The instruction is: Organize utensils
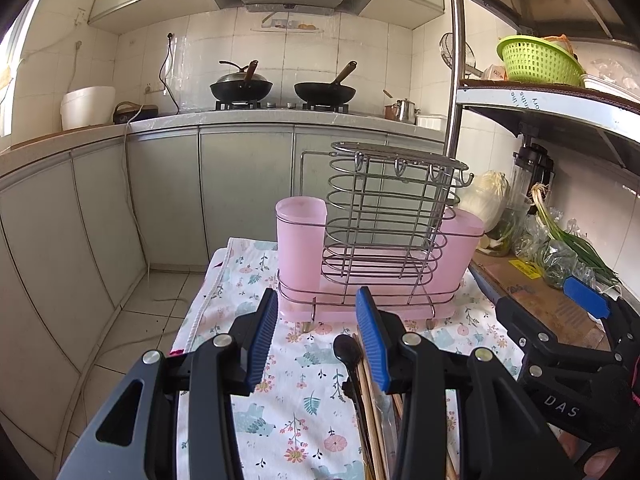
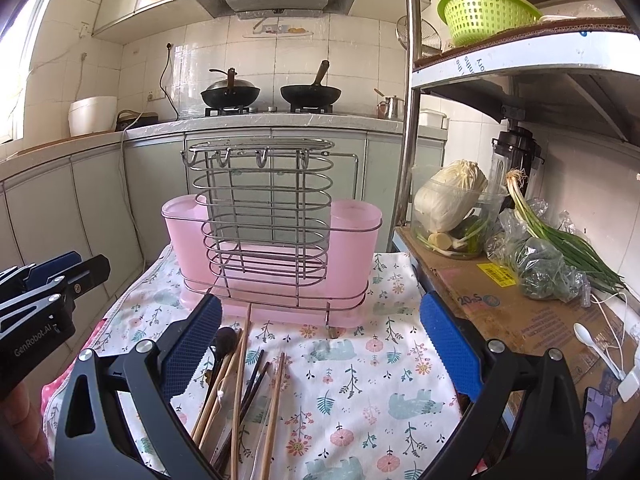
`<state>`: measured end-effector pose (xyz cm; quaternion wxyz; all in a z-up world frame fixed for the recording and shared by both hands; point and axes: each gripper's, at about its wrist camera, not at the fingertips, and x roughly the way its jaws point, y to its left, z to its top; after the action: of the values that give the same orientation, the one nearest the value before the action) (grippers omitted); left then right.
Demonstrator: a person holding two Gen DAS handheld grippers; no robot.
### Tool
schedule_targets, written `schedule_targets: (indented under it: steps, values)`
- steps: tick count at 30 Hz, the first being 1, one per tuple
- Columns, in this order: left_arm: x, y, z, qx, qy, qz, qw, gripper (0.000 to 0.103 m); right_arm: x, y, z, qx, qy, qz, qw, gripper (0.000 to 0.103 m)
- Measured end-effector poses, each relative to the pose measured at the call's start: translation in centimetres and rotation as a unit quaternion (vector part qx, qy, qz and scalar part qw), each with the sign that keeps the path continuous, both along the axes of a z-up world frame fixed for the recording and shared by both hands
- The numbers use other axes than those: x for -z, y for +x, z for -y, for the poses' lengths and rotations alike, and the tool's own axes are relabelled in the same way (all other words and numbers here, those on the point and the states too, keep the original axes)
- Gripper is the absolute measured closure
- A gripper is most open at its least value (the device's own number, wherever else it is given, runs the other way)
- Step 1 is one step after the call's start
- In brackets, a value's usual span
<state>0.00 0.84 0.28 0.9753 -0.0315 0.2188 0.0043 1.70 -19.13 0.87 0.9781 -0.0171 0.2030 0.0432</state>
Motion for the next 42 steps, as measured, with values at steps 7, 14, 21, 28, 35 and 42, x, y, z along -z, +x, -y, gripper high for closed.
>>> schedule_targets:
  steps: [7, 14, 21, 28, 35, 42]
  values:
    - [0.3, 0.3, 0.0, 0.0, -0.001, -0.004, 1.0, 0.063, 0.4, 0.3, -0.2, 0.003, -0.006, -0.004, 1.0, 0.003]
    - [0.8, 0.8, -0.6, -0.001, -0.008, -0.017, 0.9998, 0.063, 0.7, 0.5, -0.2, 0.006, -0.008, -0.01, 1.0, 0.003]
    - [1.9, 2.0, -2.5, -0.003, -0.028, -0.051, 0.9983, 0.063, 1.4, 1.8, 0.8, -0.002, 0.009, -0.054, 0.998, 0.003]
    - [3.9, 3.5, -4.0, 0.002, -0.051, -0.102, 0.9935, 0.063, 3.7, 3.9, 1.7, -0.017, 0.04, -0.129, 0.991, 0.013]
    - [6.1, 5.2, -4.5, 0.006, -0.072, -0.149, 0.9862, 0.063, 6.4, 5.9, 2.4, -0.042, 0.084, -0.211, 0.973, 0.039]
    - [7.9, 6.7, -4.2, 0.023, -0.078, -0.185, 0.9795, 0.063, 9.3, 7.3, 2.3, -0.069, 0.125, -0.282, 0.949, 0.057]
